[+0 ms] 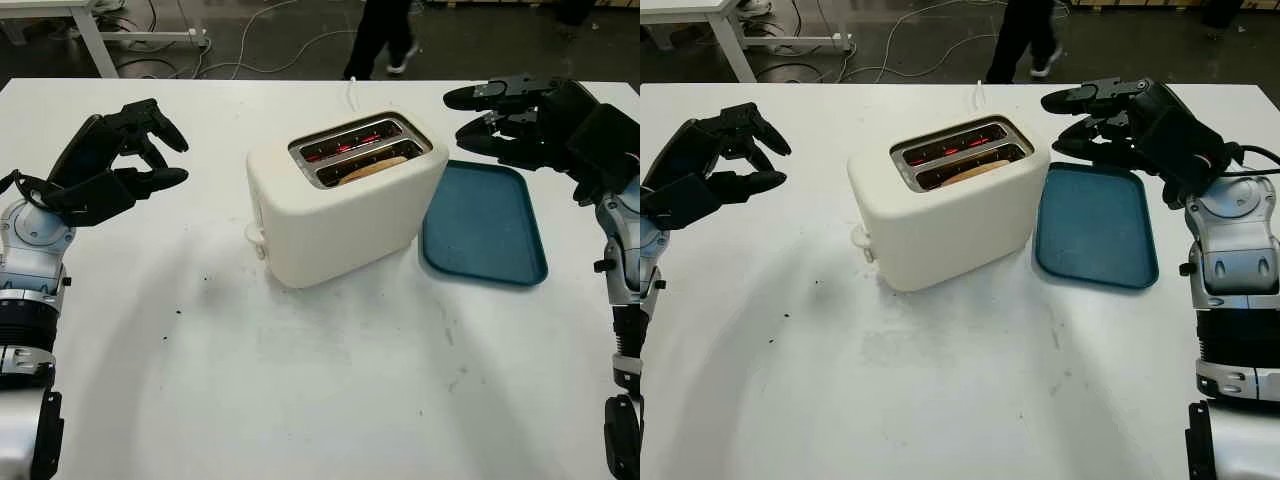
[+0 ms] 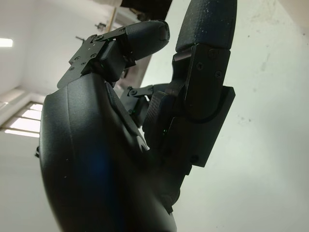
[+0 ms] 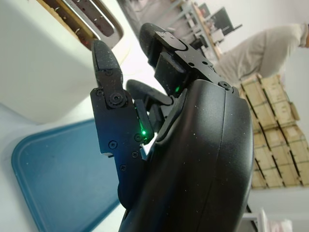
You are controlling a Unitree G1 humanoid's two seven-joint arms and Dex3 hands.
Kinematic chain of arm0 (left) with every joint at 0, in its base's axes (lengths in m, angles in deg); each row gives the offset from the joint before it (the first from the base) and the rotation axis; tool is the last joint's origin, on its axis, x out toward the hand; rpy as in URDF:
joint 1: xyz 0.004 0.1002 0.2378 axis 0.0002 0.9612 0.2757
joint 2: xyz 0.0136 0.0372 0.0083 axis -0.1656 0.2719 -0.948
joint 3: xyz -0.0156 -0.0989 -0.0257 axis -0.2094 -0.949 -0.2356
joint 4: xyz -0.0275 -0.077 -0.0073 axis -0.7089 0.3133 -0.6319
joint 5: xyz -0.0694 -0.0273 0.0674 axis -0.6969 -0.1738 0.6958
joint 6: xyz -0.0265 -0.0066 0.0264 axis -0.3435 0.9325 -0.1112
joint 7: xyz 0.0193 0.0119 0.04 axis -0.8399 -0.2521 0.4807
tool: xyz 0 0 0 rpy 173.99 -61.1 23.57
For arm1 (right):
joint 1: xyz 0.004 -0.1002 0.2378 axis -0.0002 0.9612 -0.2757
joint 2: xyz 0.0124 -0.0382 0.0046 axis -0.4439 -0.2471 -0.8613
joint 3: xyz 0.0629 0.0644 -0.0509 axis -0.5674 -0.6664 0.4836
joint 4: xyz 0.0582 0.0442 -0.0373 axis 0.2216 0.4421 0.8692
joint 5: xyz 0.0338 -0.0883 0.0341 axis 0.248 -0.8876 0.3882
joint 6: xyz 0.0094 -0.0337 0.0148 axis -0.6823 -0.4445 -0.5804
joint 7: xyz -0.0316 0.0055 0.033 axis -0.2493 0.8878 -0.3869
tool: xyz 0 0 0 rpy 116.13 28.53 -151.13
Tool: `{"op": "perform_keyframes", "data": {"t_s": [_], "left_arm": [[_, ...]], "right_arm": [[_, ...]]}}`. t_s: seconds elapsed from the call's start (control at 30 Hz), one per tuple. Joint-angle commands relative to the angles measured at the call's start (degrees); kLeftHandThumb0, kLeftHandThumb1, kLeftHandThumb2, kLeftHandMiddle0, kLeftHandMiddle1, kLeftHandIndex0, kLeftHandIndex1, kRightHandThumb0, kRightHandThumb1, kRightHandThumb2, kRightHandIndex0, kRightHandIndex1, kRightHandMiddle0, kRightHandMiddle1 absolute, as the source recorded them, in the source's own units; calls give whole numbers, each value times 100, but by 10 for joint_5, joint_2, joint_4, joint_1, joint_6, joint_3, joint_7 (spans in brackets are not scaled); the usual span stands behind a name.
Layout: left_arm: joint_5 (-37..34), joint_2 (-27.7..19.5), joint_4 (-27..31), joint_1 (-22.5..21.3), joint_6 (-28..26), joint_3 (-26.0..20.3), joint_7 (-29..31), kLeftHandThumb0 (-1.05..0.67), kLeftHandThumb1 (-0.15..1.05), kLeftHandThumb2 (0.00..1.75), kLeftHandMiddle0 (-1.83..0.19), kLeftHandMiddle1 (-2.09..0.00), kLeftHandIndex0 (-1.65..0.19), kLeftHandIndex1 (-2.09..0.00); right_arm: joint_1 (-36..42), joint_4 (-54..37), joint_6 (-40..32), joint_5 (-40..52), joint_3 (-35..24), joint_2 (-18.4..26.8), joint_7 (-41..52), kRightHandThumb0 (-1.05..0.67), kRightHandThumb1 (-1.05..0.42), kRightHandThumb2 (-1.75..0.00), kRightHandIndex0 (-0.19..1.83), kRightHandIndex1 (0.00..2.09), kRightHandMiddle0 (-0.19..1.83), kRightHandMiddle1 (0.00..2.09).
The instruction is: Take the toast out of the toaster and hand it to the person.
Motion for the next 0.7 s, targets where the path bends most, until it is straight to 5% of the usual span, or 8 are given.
{"op": "perform_keyframes", "data": {"t_s": [0.0, 0.67], "left_arm": [[-4, -1, -2, 0, 6, -3, -1, -105, 92, 25, -60, -139, -42, -140], [0, -2, -1, 1, 6, -2, -5, -105, 92, 26, -61, -138, -41, -140]], "right_arm": [[-6, -5, -5, 6, -3, -2, -3, -35, -87, 0, 42, 91, 78, 1], [-4, -2, 9, -1, 0, 0, -4, -39, -87, 0, 43, 93, 79, 1]]}}
